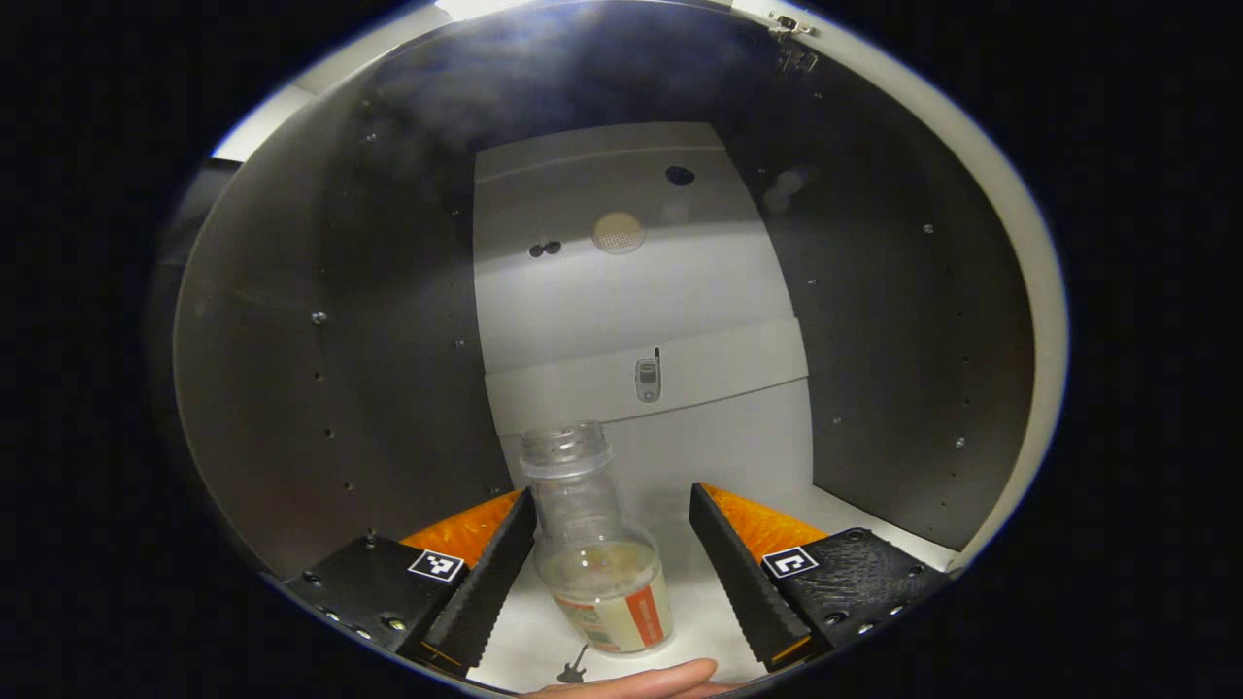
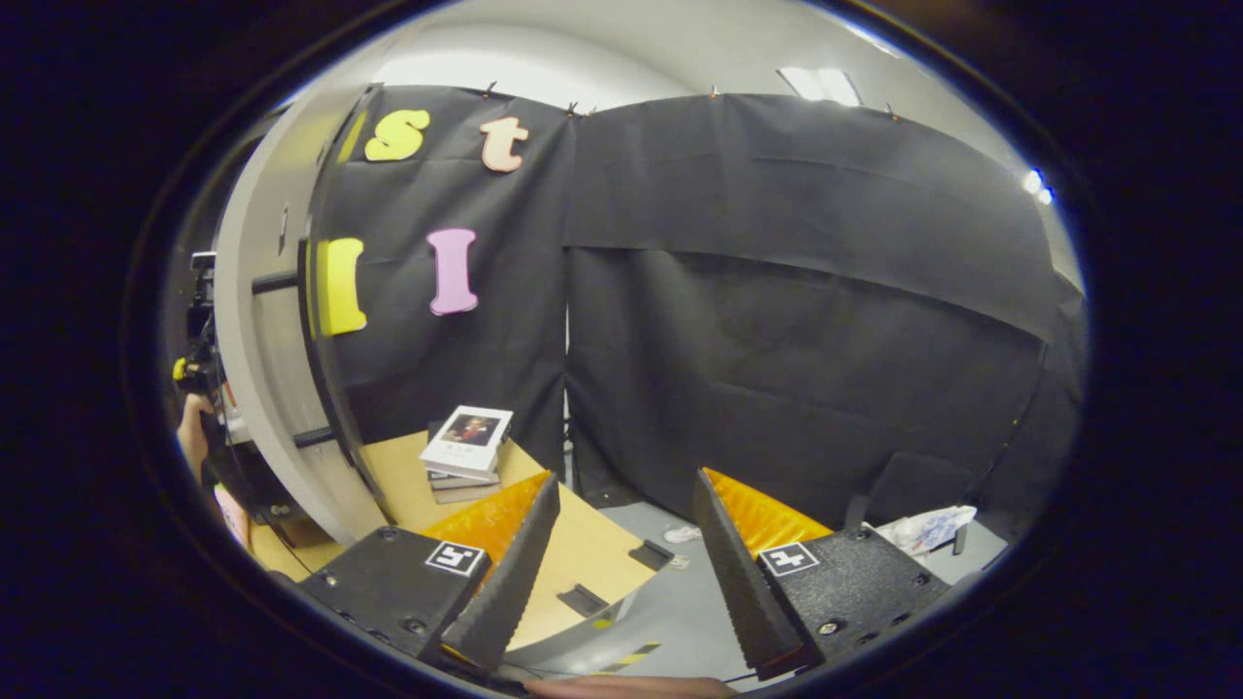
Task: Open the cabinet door with the right hand, grasp the bottle in the cabinet with the left hand and place it on the coaster, then close the cabinet door with the right hand.
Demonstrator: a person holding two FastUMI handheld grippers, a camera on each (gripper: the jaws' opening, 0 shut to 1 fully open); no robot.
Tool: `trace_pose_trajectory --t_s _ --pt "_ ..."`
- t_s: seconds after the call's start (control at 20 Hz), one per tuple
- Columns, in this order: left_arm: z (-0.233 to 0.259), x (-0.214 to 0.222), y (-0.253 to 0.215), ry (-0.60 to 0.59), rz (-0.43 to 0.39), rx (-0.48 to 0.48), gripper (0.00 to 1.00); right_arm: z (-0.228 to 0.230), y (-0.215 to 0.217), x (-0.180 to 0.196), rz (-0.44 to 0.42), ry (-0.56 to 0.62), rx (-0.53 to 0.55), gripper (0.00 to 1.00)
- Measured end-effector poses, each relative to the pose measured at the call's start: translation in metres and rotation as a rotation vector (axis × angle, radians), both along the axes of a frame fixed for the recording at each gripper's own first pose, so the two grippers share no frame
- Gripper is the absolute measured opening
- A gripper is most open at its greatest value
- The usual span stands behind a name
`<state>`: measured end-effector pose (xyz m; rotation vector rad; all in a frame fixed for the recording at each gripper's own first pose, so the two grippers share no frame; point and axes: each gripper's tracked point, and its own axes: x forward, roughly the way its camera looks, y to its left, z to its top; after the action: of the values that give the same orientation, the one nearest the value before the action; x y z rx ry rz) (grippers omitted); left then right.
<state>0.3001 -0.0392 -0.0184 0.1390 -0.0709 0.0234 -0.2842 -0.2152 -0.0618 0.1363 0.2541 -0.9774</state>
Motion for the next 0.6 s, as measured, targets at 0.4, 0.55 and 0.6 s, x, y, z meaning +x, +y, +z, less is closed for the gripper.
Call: trace_pose_trajectory --t_s 0.4,0.55,0.6 --pt "0.011 0.006 0.018 -0.014 0.017 -0.180 0.73 -0.004 -0.003 0.013 -0.032 0.012 -0.002 0.90" --pt "0.018 -0.002 0.014 -0.009 -0.003 -0.155 0.49 -0.005 -0.004 0.023 0.002 -0.001 -0.011 0.90" --pt "0.018 -0.005 0.014 -0.005 -0.007 -0.152 0.49 -0.006 -0.004 0.026 0.009 -0.005 -0.011 0.93"
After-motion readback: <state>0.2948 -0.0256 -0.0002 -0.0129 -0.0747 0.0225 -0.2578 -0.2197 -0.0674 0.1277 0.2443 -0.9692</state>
